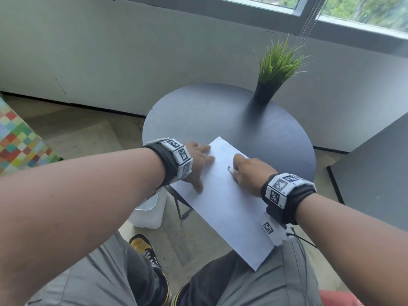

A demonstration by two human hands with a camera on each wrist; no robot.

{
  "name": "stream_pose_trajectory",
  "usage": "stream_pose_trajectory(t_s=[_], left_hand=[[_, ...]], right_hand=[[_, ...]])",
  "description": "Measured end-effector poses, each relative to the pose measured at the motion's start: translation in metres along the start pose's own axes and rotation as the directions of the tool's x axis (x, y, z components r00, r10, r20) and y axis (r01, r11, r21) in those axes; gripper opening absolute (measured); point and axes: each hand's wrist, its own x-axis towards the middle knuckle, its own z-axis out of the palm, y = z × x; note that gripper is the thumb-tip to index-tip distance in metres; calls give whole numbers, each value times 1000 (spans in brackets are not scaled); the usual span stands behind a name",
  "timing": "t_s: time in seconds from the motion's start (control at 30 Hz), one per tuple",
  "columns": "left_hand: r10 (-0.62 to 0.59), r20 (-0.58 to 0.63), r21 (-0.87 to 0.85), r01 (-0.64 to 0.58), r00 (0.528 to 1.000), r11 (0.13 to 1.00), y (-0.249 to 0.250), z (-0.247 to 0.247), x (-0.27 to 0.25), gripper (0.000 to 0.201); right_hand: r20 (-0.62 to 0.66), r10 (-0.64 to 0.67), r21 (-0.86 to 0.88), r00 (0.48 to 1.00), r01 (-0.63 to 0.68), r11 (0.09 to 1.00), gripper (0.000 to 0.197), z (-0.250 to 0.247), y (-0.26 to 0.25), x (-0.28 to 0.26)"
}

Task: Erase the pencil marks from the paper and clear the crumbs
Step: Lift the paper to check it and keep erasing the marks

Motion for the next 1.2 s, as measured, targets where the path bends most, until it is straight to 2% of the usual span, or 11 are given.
stream_pose_trajectory(t_s=[0.1,0.23,0.37,0.43,0.53,0.7,0.87,0.97,1.03,1.1,1.2], left_hand=[[3,11,-49,-2,1000,999,3,9,-4,119],[11,22,-79,-9,1000,997,0,16,-4,127],[6,44,-97,-2,999,995,-3,18,1,130],[8,52,-96,-3,999,995,-5,18,3,131],[7,64,-76,-2,998,997,-4,17,2,132],[-9,68,-76,14,998,997,-3,16,4,133],[-55,59,-84,60,997,995,0,15,-5,126],[-84,-54,-141,75,995,987,0,23,-23,101],[-127,-168,-261,80,978,962,-1,37,-41,79],[-226,-226,-483,92,948,871,-3,55,-60,58],[-391,-152,-738,159,908,656,-2,82,-83,35]], right_hand=[[-12,-146,-59,989,145,988,19,10,-17,-7],[123,-419,-84,900,430,899,9,18,-35,-27],[12,-120,-77,993,121,990,26,-6,-6,-6],[-20,-180,-98,983,177,979,27,0,-11,-14],[141,-370,-55,918,380,923,17,14,-36,-43],[-6,-139,-75,990,138,988,24,5,-17,-17],[99,-312,-32,945,317,948,19,19,-38,-32],[-18,3,152,1000,0,988,22,-2,6,-12],[-90,195,287,977,-162,944,22,-14,40,-3],[-123,308,398,943,-237,886,24,-21,68,0],[-89,397,469,914,-313,826,18,-23,92,-5]])
